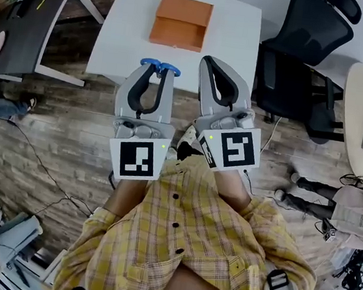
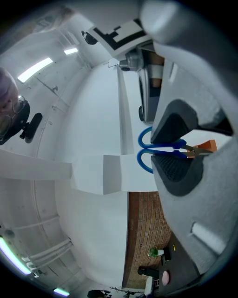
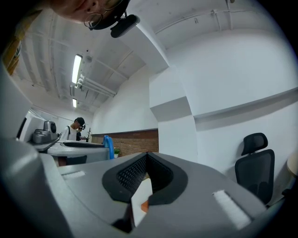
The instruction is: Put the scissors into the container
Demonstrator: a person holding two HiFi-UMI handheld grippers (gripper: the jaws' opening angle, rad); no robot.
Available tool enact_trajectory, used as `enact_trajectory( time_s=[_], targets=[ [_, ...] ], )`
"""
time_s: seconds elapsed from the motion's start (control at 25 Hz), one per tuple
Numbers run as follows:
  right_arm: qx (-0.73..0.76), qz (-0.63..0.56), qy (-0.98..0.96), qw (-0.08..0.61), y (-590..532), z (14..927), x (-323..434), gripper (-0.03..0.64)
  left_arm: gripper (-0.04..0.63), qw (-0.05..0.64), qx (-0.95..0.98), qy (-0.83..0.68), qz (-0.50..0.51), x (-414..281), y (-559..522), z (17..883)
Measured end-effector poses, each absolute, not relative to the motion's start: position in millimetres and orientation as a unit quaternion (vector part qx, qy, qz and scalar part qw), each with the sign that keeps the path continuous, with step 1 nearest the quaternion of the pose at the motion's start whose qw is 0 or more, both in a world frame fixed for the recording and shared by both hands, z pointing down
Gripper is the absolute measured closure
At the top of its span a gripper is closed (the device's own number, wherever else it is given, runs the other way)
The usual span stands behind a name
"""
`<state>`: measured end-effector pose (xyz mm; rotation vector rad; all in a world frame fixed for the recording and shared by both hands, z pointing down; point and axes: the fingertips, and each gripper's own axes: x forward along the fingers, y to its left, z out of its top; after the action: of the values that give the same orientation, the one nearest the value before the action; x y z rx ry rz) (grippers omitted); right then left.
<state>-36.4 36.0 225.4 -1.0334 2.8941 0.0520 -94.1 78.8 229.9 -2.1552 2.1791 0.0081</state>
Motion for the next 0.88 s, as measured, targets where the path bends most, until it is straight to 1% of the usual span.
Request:
enact_trajectory(
  time_s=[0.28, 0.48, 0.68, 0.88],
  targets=[
    [-0.339, 0.013, 0.940, 0.038, -15, 230, -41, 0.611, 0.509, 0.043, -0.702, 0.710, -0.009, -109, 24, 235],
    [-0.344, 0.013, 0.938, 0.049, -49, 228, -34, 0.611, 0.509, 0.050, -0.705, 0.707, -0.015, -107, -13, 237],
    [-0.338, 0.015, 0.939, 0.057, -71, 228, -27, 0.611, 0.509, 0.058, -0.704, 0.708, -0.023, -99, -35, 240],
    [-0.338, 0.013, 0.940, 0.052, -84, 229, -33, 0.611, 0.509, 0.056, -0.703, 0.708, -0.025, -105, -48, 241]
  ],
)
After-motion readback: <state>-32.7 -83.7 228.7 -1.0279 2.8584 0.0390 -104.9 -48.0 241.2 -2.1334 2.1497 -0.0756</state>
